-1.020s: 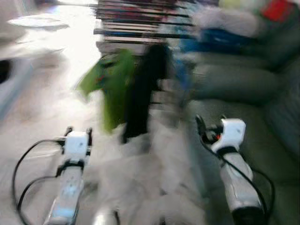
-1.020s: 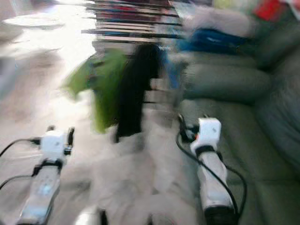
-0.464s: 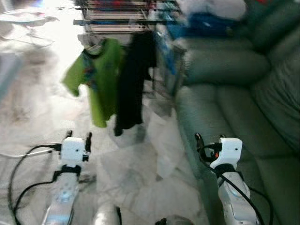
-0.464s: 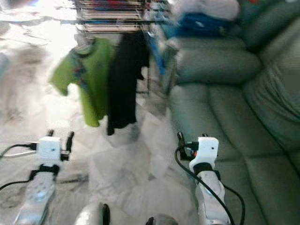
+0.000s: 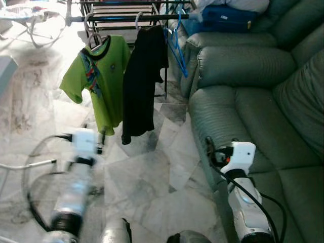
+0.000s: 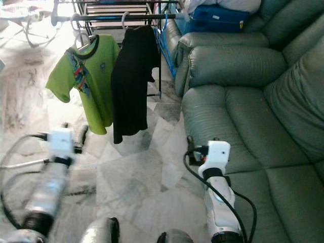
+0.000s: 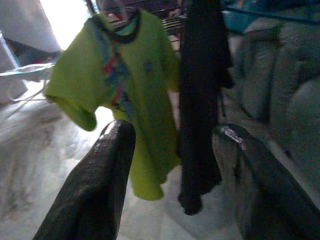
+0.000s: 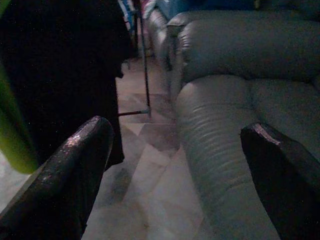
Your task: Hang hanger
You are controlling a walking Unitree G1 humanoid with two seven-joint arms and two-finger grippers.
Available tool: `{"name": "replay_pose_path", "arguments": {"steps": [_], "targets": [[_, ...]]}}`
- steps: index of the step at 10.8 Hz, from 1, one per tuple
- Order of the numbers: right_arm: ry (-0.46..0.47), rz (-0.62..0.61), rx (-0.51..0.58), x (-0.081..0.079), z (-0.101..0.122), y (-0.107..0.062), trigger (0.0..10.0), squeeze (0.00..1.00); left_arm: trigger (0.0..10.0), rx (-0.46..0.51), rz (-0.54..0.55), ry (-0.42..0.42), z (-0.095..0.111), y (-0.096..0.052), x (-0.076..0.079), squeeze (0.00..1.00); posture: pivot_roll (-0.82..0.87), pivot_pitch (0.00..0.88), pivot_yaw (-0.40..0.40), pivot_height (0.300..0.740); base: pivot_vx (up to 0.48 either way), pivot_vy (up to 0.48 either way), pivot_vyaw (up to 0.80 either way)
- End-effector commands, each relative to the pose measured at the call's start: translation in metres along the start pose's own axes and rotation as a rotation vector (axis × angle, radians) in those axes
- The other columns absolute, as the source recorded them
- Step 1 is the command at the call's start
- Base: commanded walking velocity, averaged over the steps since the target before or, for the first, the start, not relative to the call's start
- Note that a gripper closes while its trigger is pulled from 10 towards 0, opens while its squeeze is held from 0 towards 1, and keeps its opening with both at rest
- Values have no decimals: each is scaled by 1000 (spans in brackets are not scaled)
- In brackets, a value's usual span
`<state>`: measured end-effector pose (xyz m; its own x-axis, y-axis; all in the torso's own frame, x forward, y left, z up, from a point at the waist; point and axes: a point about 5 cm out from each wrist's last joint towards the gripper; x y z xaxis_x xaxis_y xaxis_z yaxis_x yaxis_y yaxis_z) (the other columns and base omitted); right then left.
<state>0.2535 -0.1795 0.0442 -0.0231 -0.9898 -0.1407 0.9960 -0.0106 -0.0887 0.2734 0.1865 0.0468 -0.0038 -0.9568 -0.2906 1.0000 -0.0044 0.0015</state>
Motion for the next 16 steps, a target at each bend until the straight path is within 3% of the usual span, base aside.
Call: {"name": "replay_pose_path", "arguments": {"steps": [1, 3, 5, 7, 8, 9, 12, 15, 16], "targets": [[-7, -43, 18, 10, 3, -4, 10000, 0, 10000, -12, 6, 16, -8, -14, 3, 0, 24, 107, -34, 740, 0, 0, 0], [-40, -38, 6, 15, -1, -15, 10000, 0, 10000, -79, 59, 19, -25, -48, -8, 0, 52, 136, -44, 740, 0, 0, 0], [-58, -13, 3, 10, -1, -11, 10000, 0, 10000, -88, 129, 74, -25, -54, -21, 0, 80, 153, -47, 740, 0, 0, 800], [-70, 6, 34, 7, 10, -4, 10000, 0, 10000, -169, 235, 62, -27, -62, -24, 0, 90, 172, -46, 740, 0, 0, 800], [-79, -2, 36, 12, 11, -7, 10000, 0, 10000, -196, 178, 45, -31, -70, -15, 0, 81, 180, -49, 740, 0, 0, 800], [-88, -1, 19, 15, 7, -11, 10000, 0, 10000, -190, 102, 101, -34, -72, -11, 0, 66, 174, -62, 740, 0, 0, 800], [-109, -22, 18, 24, 10, -12, 10000, 0, 10000, -183, 91, 99, -29, -65, -13, 0, 61, 146, -83, 740, 0, 0, 533], [-108, -61, 5, 31, 6, -19, 10000, 0, 10000, -70, 139, 107, -1, -43, -22, 0, 65, 150, -72, 740, 0, 0, 0], [-97, -44, -6, 25, 2, -19, 10000, 0, 10000, -18, 86, 86, 11, -35, -16, 0, 55, 157, -59, 740, 0, 0, 0]]}}
Point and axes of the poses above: a point about 5 cm out from each wrist's last joint towards the gripper, its own y axis pointing out of the wrist towards the gripper, its own z axis along the axis of the wrist's last joint, x = y × z, and after that the axes turned 5 degrees about y, right-handed
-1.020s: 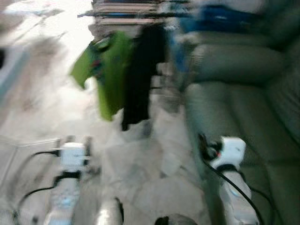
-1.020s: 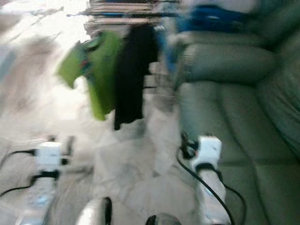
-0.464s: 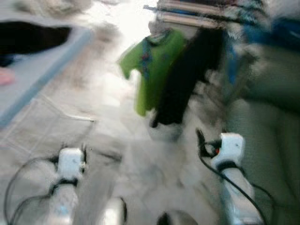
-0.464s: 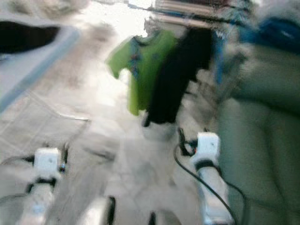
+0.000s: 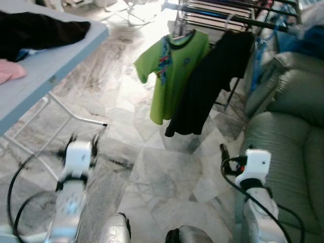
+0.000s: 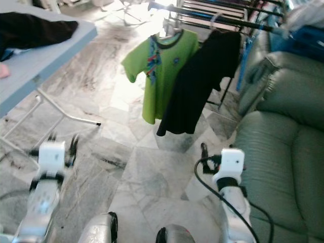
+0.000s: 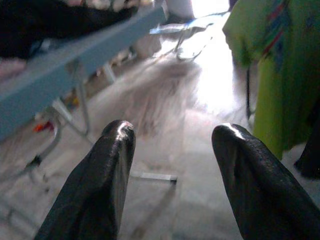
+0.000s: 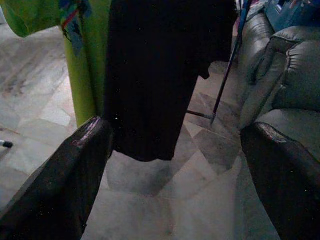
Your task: Hang hanger
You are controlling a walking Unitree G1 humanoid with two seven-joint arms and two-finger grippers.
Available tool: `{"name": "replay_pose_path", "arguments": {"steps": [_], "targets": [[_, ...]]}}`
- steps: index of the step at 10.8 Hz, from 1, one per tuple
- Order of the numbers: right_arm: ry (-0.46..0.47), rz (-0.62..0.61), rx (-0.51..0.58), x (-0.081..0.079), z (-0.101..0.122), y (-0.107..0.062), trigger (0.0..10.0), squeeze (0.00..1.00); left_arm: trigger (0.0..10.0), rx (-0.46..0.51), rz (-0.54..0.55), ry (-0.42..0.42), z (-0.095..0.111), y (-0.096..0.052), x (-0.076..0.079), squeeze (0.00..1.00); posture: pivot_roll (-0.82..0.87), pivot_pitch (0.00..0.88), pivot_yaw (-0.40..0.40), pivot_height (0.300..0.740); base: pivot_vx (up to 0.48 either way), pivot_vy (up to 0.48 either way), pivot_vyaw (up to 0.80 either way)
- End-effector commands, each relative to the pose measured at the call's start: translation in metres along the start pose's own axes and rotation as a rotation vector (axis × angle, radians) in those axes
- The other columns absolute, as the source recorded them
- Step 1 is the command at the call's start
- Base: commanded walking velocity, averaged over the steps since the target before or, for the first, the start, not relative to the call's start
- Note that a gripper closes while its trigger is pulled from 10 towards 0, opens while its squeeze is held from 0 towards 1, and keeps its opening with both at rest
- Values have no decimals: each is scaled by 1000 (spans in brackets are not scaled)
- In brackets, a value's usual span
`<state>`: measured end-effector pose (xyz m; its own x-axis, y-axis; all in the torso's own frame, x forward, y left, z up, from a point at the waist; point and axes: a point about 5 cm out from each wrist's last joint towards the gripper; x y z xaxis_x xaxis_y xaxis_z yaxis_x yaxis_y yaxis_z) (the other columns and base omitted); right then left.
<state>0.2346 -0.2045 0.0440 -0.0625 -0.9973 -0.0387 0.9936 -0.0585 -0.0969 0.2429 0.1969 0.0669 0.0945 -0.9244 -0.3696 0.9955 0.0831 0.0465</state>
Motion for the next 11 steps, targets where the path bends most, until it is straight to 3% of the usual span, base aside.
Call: {"name": "replay_pose_path", "arguments": {"steps": [1, 3, 7, 9, 11], "targets": [[-4, 21, 31, -5, 9, 8, 10000, 0, 10000, -25, 10, -14, -5, -4, 1, 0, 50, 160, -57, 740, 0, 0, 0], [1, 23, 47, -4, 15, 16, 10000, 0, 10000, -21, 61, -74, 0, -4, -1, 0, 58, 159, -66, 740, 0, 0, 0], [-2, 31, 37, -3, 13, 19, 10000, 0, 10000, -115, 17, -62, -21, -10, 0, 0, 66, 153, -77, 740, 0, 0, 0], [-8, 40, 35, -3, 13, 19, 10000, 0, 10000, -111, 18, -58, -21, -11, -1, 0, 65, 154, -81, 740, 0, 294, 0], [-22, 77, 30, -7, 12, 18, 10000, 0, 10000, -109, 7, -66, -20, -13, 3, 0, 67, 157, -85, 740, 0, 480, 716]]}}
Point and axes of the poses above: a point about 5 cm out from each wrist's last joint towards the gripper, its own y axis pointing out of the wrist towards the gripper, its own z axis along the axis of the wrist's last joint, x = y × z, and after that the axes turned 5 degrees about y, right-handed
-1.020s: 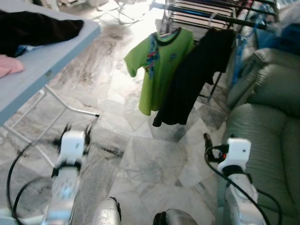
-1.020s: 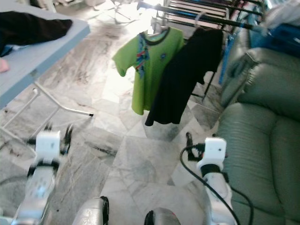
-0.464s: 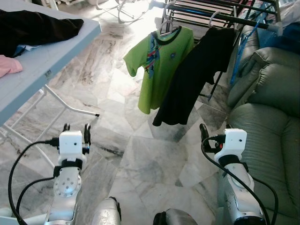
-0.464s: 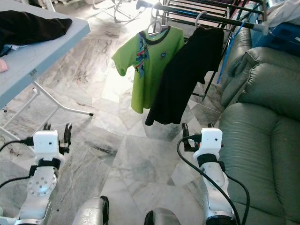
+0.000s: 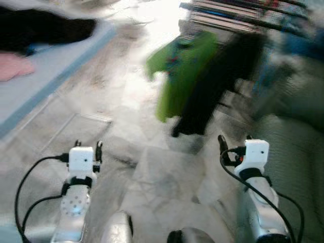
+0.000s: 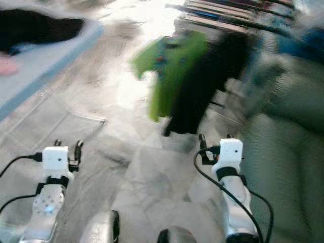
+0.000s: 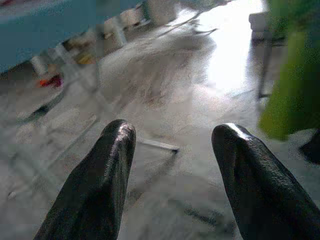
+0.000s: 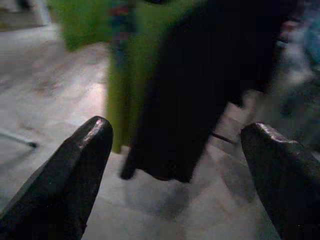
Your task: Hang hanger
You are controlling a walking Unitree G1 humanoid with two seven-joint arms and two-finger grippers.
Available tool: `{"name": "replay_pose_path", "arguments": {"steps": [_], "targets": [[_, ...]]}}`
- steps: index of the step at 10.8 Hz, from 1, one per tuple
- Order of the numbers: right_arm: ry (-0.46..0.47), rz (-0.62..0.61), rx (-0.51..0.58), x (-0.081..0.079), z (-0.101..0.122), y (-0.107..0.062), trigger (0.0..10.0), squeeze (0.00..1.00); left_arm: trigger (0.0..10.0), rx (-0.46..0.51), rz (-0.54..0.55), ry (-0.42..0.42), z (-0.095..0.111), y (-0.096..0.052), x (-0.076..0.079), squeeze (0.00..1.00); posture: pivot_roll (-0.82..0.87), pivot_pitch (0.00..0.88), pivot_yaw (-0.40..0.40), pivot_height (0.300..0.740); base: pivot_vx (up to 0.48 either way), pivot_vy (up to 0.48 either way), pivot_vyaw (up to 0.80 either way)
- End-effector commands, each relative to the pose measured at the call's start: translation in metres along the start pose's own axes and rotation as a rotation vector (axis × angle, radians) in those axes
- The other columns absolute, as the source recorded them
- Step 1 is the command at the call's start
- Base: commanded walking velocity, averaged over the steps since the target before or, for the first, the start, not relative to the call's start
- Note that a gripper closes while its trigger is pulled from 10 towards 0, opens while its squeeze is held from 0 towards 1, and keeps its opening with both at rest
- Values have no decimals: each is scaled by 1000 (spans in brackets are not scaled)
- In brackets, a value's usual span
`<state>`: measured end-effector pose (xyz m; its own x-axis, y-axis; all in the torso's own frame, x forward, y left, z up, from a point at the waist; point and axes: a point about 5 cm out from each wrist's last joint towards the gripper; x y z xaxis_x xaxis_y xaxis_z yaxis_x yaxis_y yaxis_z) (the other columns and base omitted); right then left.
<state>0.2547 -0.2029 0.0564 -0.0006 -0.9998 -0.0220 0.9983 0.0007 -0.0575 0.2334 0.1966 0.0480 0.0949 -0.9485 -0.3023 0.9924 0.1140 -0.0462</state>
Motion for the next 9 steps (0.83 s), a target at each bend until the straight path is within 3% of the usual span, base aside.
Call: {"name": "replay_pose_path", "arguments": {"steps": [1, 5, 9], "targets": [[1, 17, -6, -4, -1, 0, 10000, 0, 10000, -2, 8, 19, -2, -2, -2, 0, 67, 160, -87, 740, 0, 277, 800], [-2, 20, -2, -1, 2, 5, 10000, 0, 10000, 11, 0, 46, -2, -4, 0, 0, 69, 166, -86, 740, 0, 0, 800], [22, 35, 10, -11, 2, 11, 10000, 0, 10000, 34, -10, 66, 4, 4, 0, 0, 85, 195, -70, 740, 0, 0, 800]]}}
Point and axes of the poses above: a point about 5 cm out from each wrist's last joint towards the gripper, its own y axis pointing out of the wrist towards the gripper, its own z axis along the axis of the wrist's last joint, x = y × z, and after that the axes turned 5 degrees about y, right-handed
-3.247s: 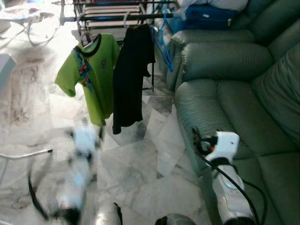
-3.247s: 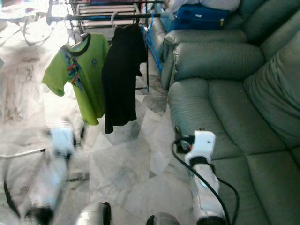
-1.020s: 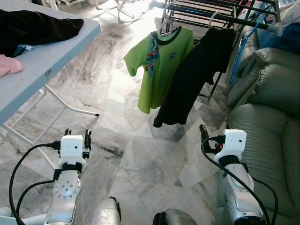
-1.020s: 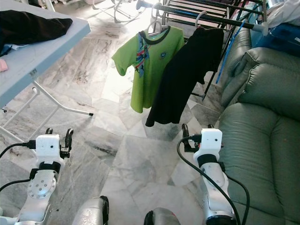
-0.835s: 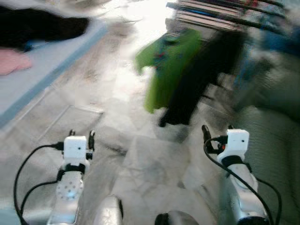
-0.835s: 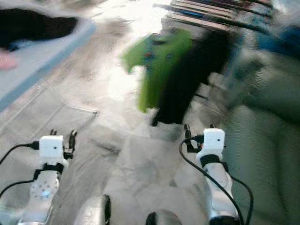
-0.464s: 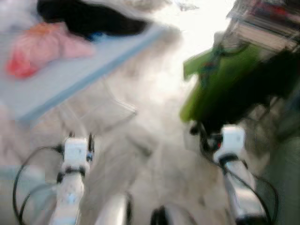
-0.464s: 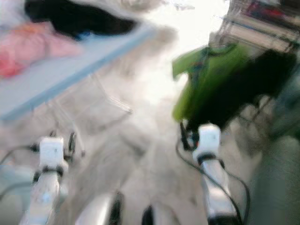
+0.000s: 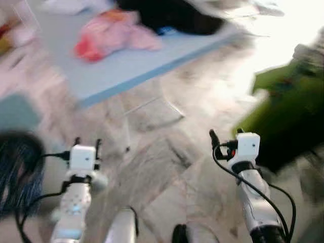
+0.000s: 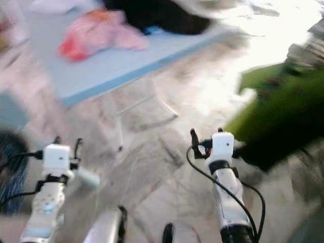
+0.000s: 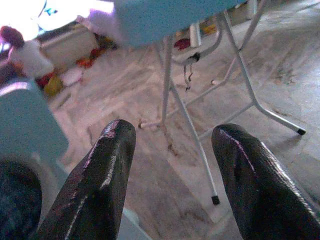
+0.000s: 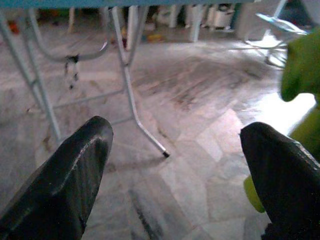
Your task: Hang hanger
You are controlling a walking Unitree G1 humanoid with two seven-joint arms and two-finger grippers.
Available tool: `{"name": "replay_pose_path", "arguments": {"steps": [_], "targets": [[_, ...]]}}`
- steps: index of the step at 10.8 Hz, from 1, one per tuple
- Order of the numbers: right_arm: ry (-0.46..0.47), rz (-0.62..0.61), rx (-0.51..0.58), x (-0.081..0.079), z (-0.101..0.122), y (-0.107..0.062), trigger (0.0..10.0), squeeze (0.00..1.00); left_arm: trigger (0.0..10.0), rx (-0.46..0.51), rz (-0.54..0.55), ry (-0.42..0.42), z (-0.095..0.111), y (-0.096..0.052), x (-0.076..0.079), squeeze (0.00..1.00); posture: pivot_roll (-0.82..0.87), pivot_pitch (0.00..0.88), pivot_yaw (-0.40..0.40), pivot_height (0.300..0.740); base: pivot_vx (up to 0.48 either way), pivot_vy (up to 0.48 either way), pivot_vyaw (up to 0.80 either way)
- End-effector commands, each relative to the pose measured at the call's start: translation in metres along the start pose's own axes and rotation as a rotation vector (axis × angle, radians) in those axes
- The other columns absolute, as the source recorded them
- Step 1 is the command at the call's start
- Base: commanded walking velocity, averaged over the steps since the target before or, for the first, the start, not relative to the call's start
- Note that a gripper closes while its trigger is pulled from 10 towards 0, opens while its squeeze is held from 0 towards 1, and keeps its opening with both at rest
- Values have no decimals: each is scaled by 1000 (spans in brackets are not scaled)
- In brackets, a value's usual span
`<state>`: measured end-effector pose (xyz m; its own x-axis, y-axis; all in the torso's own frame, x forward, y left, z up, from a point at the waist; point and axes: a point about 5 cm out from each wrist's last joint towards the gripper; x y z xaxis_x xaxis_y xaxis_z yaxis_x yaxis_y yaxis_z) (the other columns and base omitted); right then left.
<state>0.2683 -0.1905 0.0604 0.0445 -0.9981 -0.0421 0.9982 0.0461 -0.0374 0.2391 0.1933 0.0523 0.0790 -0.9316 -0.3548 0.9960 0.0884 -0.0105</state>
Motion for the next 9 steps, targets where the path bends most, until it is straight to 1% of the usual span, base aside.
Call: {"name": "replay_pose_path", "arguments": {"steps": [1, 3, 7, 9], "targets": [[2, -4, -10, 1, -3, -2, 10000, 0, 10000, -9, -1, 11, -2, -4, 1, 0, 85, 198, -74, 740, 0, 0, 800], [0, -11, -4, 5, -1, 1, 10000, 0, 10000, -12, 1, 6, -3, -5, 4, 0, 84, 200, -74, 740, 0, 0, 669], [-4, -8, -7, 2, -3, -1, 10000, 0, 10000, -22, 2, 31, -5, -6, 3, 0, 74, 189, -72, 740, 0, 0, 0], [-5, -10, -20, 3, -7, -4, 10000, 0, 10000, -23, 5, 26, -5, -5, 3, 0, 77, 183, -75, 740, 0, 0, 0]]}}
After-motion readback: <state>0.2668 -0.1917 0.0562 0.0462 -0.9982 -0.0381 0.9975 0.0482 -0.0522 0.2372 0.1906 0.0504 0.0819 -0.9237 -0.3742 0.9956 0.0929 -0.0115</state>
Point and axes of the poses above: a point about 5 cm out from each wrist's last joint towards the gripper, its own y axis pointing out of the wrist towards the gripper, its own z axis along the axis of the wrist's last joint, x = y × z, and after that the axes turned 5 degrees about y, right-handed
